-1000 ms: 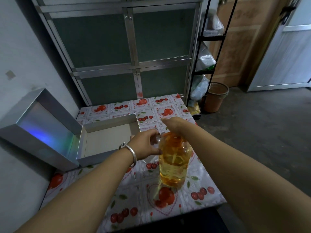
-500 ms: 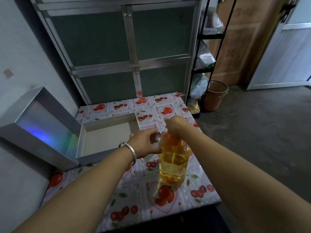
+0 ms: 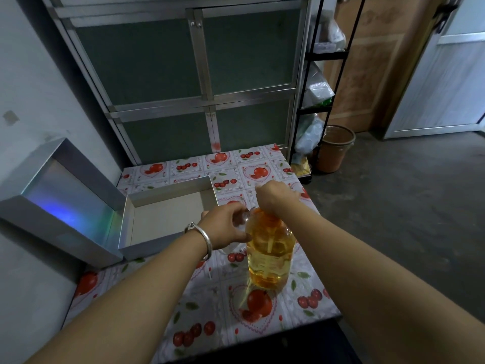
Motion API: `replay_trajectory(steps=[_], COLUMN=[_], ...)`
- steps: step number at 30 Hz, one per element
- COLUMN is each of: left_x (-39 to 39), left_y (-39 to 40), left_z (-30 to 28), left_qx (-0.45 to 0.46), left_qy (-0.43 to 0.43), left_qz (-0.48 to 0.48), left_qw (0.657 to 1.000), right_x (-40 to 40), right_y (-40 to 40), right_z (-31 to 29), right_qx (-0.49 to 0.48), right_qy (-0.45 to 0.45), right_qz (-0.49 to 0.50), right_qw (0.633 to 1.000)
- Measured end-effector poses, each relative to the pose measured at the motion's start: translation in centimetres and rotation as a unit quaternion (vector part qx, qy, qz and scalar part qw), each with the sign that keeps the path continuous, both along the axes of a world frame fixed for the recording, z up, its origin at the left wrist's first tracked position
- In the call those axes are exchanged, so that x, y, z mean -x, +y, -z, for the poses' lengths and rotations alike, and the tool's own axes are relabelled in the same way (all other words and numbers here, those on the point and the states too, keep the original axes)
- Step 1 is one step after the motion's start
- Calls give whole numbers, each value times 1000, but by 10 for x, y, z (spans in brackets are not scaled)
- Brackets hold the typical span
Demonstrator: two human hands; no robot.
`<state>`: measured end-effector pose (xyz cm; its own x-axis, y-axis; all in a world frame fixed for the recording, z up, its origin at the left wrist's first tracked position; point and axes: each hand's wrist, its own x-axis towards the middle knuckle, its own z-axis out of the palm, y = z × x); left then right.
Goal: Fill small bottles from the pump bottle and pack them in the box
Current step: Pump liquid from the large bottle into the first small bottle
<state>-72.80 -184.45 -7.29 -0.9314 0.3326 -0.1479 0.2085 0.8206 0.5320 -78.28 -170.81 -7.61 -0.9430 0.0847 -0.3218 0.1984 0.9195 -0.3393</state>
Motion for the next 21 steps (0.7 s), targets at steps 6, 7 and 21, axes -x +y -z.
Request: replay_trajectory(steps=[6,7,21], left_x=[0,1,2], left_y=[-1,-1,-4], left_z=[-1,-2,-6], left_qx=[-12,-14,24], left_qy=[0,-1,-3], left_qz=[1,2,15], left_qw=[1000,1000,1000], right_x=[0,2,-4], right_y=[0,-1,1], right_z=[-7,-6,-6], right_qx=[49,23,-19], right_qy=[-32,-23,-3], right_qz=[-27,-26,-41], right_qw=[998,999,999])
